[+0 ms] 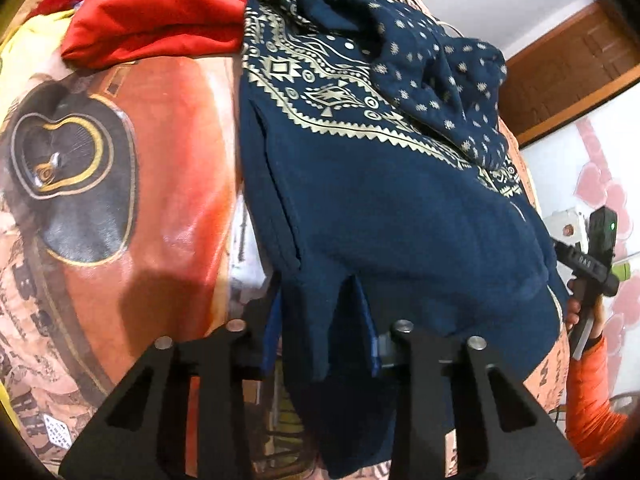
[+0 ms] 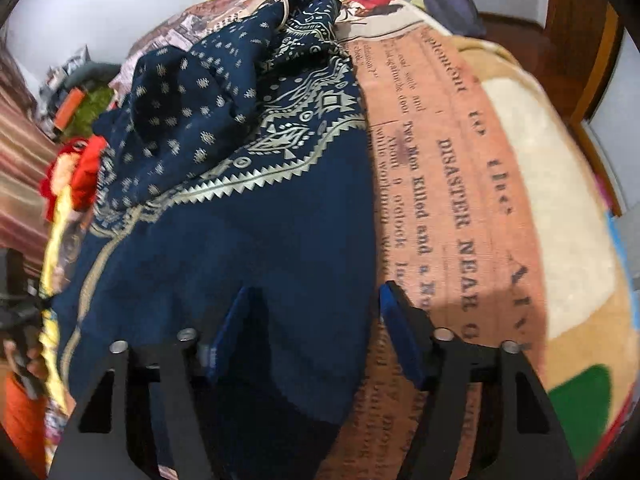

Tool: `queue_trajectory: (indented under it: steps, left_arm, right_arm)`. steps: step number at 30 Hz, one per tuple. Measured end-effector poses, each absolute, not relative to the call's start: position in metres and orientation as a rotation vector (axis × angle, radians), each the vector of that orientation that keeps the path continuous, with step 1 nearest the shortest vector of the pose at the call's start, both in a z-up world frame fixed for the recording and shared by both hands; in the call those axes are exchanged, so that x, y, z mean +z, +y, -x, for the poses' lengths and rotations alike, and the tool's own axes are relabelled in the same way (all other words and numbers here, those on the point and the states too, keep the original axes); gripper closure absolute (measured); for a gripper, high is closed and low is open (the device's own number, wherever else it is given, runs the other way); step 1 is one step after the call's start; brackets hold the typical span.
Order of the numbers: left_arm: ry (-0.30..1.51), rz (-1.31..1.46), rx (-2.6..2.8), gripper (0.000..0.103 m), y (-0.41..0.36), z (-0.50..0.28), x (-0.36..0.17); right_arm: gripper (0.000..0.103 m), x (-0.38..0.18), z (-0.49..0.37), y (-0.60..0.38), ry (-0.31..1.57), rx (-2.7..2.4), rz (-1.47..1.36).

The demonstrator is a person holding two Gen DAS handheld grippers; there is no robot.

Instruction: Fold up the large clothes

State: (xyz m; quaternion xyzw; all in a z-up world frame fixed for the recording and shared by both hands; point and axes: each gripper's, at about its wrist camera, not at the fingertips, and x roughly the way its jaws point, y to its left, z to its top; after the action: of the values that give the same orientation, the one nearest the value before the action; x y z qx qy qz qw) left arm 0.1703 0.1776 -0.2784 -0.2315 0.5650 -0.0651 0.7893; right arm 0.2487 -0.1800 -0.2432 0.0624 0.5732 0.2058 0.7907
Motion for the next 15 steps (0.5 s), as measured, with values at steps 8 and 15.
queue_trajectory:
  steps: [8,15]
  left_arm:
    - [1.129,0.471,-0.094,0.093,0.186,-0.181,-0.257]
    - [0.94,0.503,-0.112,0.094,0.2,-0.202,-0.191]
  right_arm:
    - [0.093,-0.222,-0.252,-0.166,1.176,0.534,-0.122]
    - [0.093,-0.168,-0.263,-0.155,1.024,0.608,-0.125]
